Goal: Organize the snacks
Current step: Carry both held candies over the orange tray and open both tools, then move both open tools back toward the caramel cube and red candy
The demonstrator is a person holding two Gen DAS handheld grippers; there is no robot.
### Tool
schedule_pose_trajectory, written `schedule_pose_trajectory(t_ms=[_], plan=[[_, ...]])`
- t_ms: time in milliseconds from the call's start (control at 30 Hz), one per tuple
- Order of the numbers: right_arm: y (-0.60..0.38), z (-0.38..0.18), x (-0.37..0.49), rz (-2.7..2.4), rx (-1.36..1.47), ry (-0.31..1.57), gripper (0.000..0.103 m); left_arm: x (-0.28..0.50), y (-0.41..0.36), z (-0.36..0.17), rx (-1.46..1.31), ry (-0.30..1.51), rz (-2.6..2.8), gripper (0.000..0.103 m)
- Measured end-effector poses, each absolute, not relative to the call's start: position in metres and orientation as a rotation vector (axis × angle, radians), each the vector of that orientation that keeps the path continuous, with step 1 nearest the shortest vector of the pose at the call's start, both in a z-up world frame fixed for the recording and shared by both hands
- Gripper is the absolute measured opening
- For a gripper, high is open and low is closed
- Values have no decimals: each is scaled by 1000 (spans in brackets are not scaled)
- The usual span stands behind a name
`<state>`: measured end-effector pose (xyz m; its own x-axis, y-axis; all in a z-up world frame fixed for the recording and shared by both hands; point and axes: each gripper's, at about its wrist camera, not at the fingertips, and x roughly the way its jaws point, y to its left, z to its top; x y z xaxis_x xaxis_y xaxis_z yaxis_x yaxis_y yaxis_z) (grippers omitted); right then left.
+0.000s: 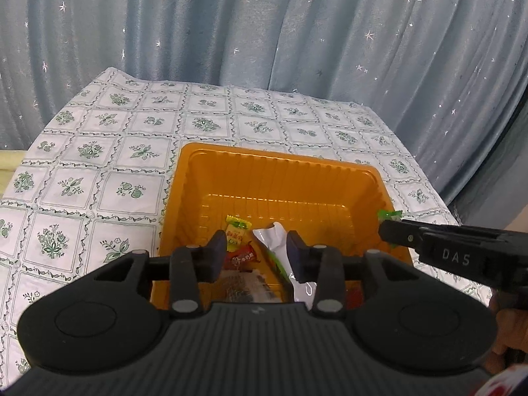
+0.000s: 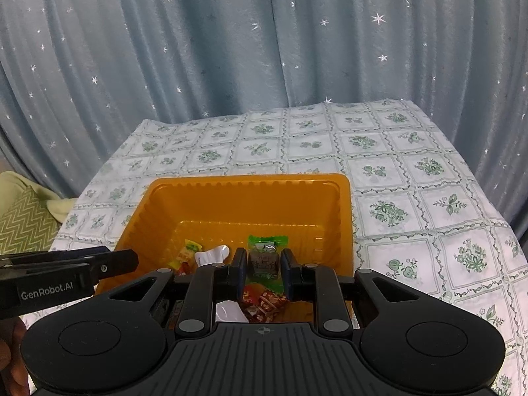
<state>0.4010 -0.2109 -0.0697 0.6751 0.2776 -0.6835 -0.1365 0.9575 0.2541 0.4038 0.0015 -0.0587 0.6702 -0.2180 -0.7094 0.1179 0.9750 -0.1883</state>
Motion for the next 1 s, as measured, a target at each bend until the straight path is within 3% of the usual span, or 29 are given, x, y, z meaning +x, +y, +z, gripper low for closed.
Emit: schedule_pose_trajectory(t_ms=[567,733,1000], plan=[[-207,-74,409,282,190,792,23,398,5,-57,-136,811,-189,39],[-220,-75,404,253,248,781,41,392,9,-57,-136,809,-181,39],[-246,-68,369,214,294,782,42,359,9,-46,-129,781,-181,43]])
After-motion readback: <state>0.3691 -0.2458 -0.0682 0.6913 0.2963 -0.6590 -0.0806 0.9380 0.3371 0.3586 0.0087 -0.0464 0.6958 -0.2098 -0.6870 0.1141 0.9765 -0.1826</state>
